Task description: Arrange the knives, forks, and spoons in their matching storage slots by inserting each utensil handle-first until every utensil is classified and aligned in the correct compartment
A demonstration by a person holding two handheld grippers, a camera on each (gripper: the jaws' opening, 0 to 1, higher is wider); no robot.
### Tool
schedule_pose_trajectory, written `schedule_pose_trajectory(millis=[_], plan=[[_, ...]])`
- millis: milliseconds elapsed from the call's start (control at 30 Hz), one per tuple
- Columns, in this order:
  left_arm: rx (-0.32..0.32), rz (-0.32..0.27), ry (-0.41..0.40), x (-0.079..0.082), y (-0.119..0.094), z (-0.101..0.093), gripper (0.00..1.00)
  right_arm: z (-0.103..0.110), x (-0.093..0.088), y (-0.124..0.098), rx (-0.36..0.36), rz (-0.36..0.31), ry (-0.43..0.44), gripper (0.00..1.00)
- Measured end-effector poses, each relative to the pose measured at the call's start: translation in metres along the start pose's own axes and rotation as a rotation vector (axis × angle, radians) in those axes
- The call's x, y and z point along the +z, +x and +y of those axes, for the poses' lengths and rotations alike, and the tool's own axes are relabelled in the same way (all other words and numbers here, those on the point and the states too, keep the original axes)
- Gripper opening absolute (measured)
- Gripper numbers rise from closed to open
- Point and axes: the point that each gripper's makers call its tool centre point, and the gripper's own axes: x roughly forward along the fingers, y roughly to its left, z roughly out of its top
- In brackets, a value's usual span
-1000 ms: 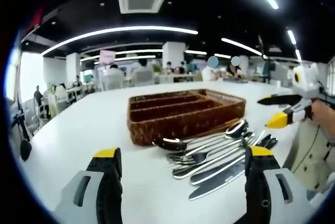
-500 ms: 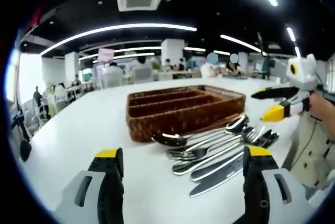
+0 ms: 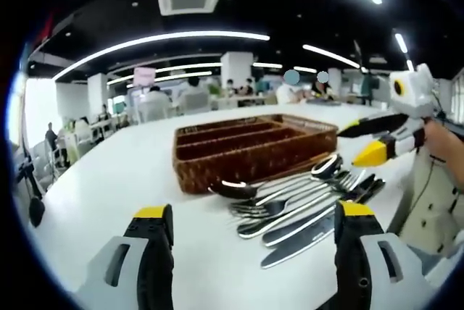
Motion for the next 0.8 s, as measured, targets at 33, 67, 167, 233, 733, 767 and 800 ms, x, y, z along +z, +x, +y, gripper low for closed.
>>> schedule_pose_trajectory(millis=[33,67,167,233,733,767,800], plan=[[0.001,-0.001,-0.002,0.0,0.0,0.0,0.93,0.0,0.0,0.0,0.001,0.0,-0.002,0.6],[0.001,-0.001,-0.006,0.0,0.0,0.0,0.93,0.001,0.001,0.001,0.003,-0.001,-0.005,0.6],[0.003,0.006,0.003,-0.001,-0.001,0.0,0.91,0.003,-0.001,0.006,0.012,0.018,-0.017,0.59],[0.001,0.009,0.011,-0.001,-0.001,0.0,0.89,0.005,-0.001,0.008,0.018,0.022,-0.022,0.58],[-0.002,0.004,-0.001,-0.004,-0.004,-0.001,0.86,0.017,0.0,0.023,0.072,0.048,-0.026,0.45],[-0.007,0.002,-0.006,-0.004,-0.004,-0.001,0.86,0.017,-0.001,0.023,0.072,0.049,-0.027,0.45],[-0.009,0.003,-0.007,-0.004,-0.004,-0.002,0.86,0.017,-0.001,0.024,0.075,0.051,-0.028,0.44]])
